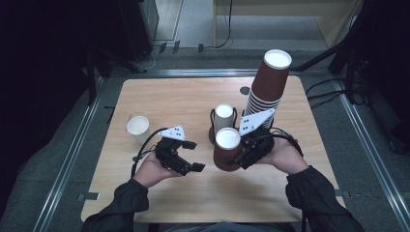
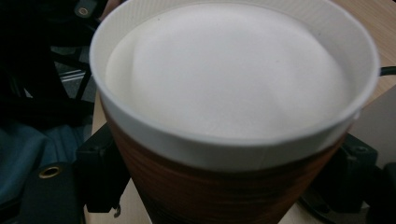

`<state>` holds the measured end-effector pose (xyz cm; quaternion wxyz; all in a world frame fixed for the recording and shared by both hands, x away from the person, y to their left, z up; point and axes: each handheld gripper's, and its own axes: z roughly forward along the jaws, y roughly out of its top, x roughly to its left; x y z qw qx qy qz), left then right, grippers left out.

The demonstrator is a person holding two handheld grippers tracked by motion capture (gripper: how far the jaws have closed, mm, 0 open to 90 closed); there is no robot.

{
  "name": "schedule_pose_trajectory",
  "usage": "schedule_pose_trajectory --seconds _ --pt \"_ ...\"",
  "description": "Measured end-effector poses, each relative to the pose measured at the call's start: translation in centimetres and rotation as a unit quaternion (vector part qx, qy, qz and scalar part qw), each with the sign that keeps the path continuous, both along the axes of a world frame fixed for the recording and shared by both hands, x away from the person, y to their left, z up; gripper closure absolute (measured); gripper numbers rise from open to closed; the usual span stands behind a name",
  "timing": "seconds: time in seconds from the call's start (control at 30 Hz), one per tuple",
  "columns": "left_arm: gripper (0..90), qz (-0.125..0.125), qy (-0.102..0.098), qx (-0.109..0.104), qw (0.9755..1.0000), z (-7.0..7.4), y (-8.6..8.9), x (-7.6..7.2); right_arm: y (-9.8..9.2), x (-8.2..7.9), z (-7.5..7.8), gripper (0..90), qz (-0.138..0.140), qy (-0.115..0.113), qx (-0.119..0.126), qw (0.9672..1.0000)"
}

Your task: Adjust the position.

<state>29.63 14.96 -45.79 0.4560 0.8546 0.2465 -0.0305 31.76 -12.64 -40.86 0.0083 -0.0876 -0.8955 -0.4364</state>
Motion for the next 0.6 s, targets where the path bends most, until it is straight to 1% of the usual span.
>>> schedule_pose_trajectory --seconds 0.1,0.13,0.17,0.23,0.3,0.33,0.37,0.43,0.5,0.53,0.57,0.6 --pt "6.4 0.000 -0.004 -0.006 1.0000 -0.2 -0.2 -0.1 0.2 0.1 -0.8 17.9 -0.002 -0.001 0.006 1.0000" --pt "6.5 0.000 -0.004 -0.008 1.0000 -0.2 -0.3 -0.1 0.2 0.1 -1.1 17.9 -0.002 -0.001 0.011 0.9999" --pt "6.4 0.000 -0.003 -0.009 1.0000 -0.3 -0.3 -0.1 0.2 0.2 -1.3 17.8 0.000 0.001 0.010 0.9999" --pt "6.5 -0.006 -0.006 -0.007 0.9999 -0.5 -0.6 -0.1 0.2 0.2 -1.9 17.9 0.005 0.001 0.018 0.9998" --pt "6.5 -0.011 -0.004 -0.009 0.9999 -0.7 -0.8 0.0 0.2 0.3 -2.5 17.9 0.003 0.010 0.020 0.9998" --pt "6.5 -0.013 -0.007 -0.007 0.9999 -0.7 -0.9 0.0 0.2 0.3 -2.8 17.9 0.000 0.010 0.019 0.9998" --pt "6.5 -0.014 -0.008 -0.006 0.9999 -0.8 -1.1 0.0 0.1 0.3 -3.1 17.9 -0.003 0.011 0.023 0.9997" --pt "6.5 -0.020 -0.007 -0.009 0.9997 -0.9 -1.3 0.1 0.0 0.4 -3.7 17.9 -0.006 0.019 0.032 0.9993" --pt "6.5 -0.025 -0.005 -0.008 0.9996 -1.1 -1.5 0.1 0.1 0.4 -4.0 18.0 -0.006 0.019 0.035 0.9992" --pt "6.4 -0.027 -0.010 -0.005 0.9996 -1.2 -1.7 0.1 0.1 0.4 -4.2 18.0 -0.005 0.020 0.042 0.9989" --pt "6.5 -0.027 -0.010 -0.005 0.9996 -1.2 -1.7 0.1 0.1 0.4 -4.2 18.0 -0.005 0.020 0.042 0.9989" --pt "6.5 -0.030 -0.011 -0.004 0.9995 -1.2 -1.7 0.1 0.1 0.4 -4.3 18.0 -0.005 0.024 0.049 0.9985"
